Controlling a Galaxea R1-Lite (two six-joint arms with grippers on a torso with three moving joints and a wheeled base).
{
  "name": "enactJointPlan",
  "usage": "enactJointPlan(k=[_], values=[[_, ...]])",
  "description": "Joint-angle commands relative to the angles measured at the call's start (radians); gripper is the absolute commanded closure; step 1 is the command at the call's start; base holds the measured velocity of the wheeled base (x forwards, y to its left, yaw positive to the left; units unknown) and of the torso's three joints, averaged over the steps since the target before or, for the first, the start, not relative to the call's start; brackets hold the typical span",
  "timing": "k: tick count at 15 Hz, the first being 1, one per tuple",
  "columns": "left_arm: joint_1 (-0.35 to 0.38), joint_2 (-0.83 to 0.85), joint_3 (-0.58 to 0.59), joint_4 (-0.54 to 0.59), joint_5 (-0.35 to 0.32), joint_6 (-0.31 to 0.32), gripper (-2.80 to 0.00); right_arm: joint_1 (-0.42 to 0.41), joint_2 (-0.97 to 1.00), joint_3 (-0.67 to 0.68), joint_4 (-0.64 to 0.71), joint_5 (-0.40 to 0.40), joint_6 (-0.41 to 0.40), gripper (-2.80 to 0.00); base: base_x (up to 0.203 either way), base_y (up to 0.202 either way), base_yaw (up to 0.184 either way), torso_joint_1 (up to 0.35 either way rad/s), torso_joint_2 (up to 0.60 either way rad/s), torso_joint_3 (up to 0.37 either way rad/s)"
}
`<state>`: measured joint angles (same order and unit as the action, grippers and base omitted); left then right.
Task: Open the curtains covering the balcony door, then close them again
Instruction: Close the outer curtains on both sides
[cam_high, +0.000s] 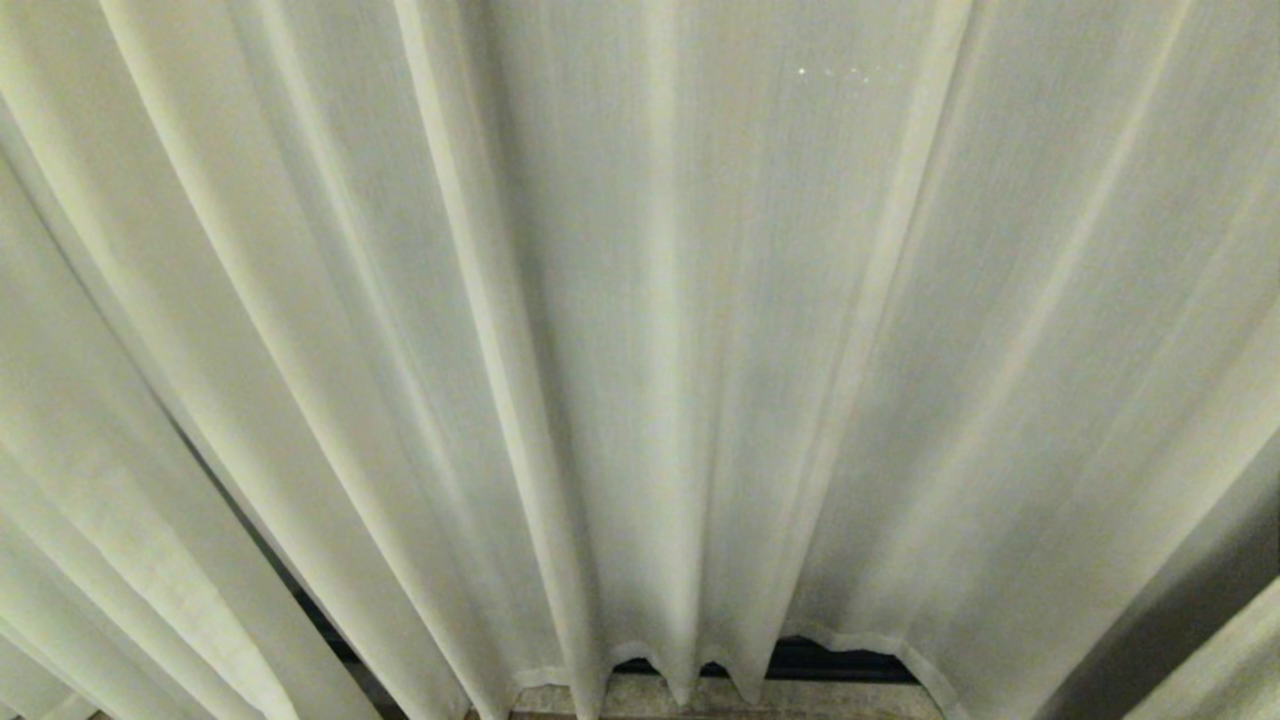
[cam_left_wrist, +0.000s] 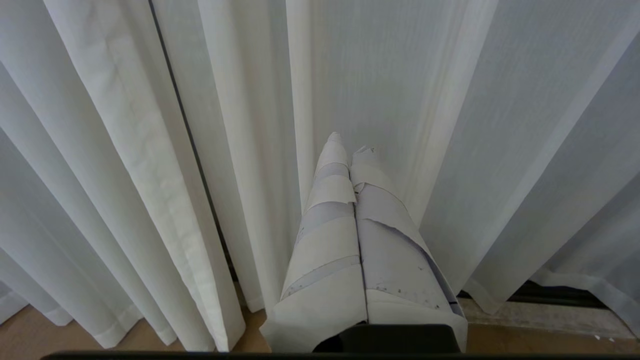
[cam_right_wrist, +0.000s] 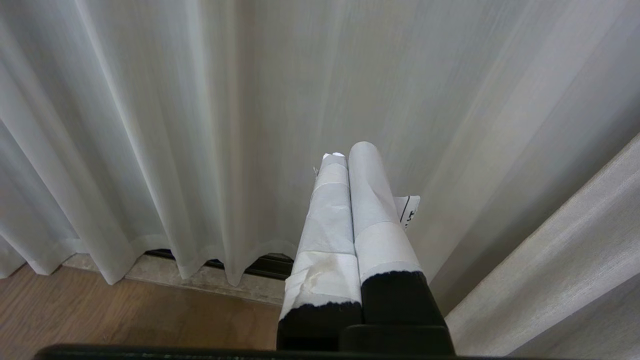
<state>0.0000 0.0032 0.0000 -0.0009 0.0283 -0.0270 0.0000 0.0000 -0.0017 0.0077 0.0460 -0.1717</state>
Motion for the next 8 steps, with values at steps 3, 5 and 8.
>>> enactJointPlan(k=[3,5,8], values=[[0.0,-0.003,0.0,-0.001,0.0,-0.003,0.0,0.0,0.002,0.0,0.0,0.0,-0.002,0.0,0.0,0.0,0.0,0.0,0.0,0.0],[0.0,-0.003,0.0,-0.001,0.001,-0.001,0.0,0.0,0.002,0.0,0.0,0.0,-0.002,0.0,0.0,0.0,0.0,0.0,0.0,0.0],[0.0,-0.003,0.0,-0.001,0.001,-0.002,0.0,0.0,0.002,0.0,0.0,0.0,-0.002,0.0,0.0,0.0,0.0,0.0,0.0,0.0]])
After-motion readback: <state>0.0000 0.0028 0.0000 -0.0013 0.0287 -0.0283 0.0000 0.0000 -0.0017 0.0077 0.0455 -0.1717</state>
